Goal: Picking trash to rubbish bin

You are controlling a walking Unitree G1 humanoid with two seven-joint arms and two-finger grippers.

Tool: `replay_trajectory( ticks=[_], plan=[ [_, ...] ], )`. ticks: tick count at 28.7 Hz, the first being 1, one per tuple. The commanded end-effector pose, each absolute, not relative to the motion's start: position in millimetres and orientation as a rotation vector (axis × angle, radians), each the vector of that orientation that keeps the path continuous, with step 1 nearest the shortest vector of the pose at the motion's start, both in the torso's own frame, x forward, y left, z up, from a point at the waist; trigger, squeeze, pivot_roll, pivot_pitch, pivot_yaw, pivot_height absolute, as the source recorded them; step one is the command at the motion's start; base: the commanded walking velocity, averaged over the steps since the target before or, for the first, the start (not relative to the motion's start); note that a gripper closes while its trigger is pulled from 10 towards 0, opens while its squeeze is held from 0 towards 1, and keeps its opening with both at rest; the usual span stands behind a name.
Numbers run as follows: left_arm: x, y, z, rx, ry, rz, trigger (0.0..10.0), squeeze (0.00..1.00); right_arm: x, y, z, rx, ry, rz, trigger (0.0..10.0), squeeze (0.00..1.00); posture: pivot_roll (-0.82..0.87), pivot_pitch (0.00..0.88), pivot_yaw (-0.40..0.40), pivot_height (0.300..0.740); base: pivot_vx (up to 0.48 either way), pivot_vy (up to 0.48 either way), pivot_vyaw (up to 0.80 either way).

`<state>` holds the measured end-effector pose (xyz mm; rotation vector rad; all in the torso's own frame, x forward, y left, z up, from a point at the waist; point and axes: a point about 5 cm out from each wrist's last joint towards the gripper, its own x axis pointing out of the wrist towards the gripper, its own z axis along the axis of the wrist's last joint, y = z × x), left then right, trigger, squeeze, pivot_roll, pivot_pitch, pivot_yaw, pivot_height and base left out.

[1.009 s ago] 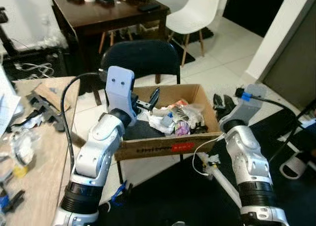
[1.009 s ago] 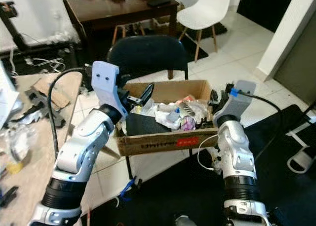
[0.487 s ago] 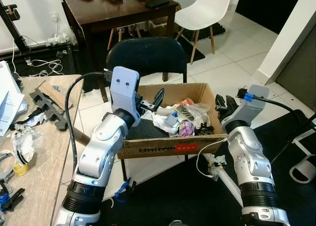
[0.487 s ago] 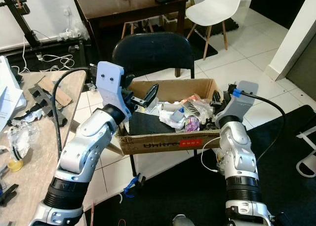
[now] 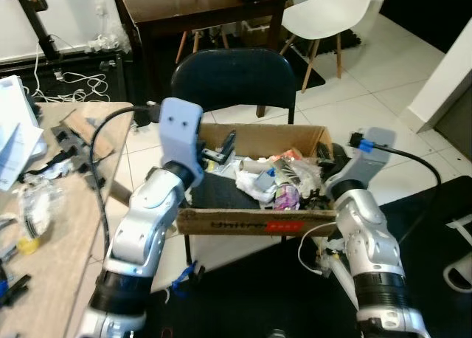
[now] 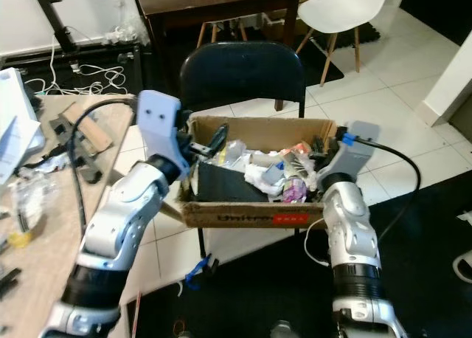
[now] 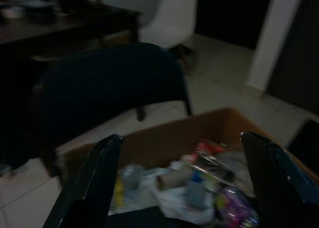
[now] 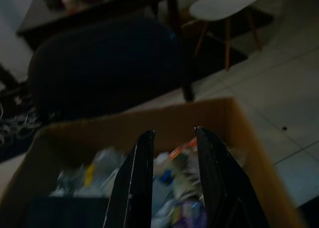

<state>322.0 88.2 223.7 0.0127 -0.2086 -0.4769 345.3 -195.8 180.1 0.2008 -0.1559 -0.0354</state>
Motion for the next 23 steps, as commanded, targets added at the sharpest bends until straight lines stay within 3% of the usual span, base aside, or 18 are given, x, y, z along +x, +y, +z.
replay_trajectory(
  ticks=[1,9,23],
  plan=[
    [321.4,87.4,223.0,0.011,-0.204,-0.486,10.0,0.00,342.8,-197.5,176.8,0.211,-0.148,-0.045,10.0,0.00,0.01,0.144,0.023,0.740,0.000,0.000,0.00],
    [321.4,86.3,223.3,0.017,-0.205,-0.487,10.0,0.00,343.9,-195.4,176.0,0.159,-0.125,-0.034,10.0,0.00,0.01,0.144,0.023,0.740,0.000,0.000,0.00],
    [319.3,85.1,228.4,-0.022,-0.245,-0.490,10.0,0.00,343.3,-186.4,185.2,0.070,-0.162,0.012,10.0,0.00,0.00,0.145,0.020,0.740,0.000,0.000,0.80]
  ],
)
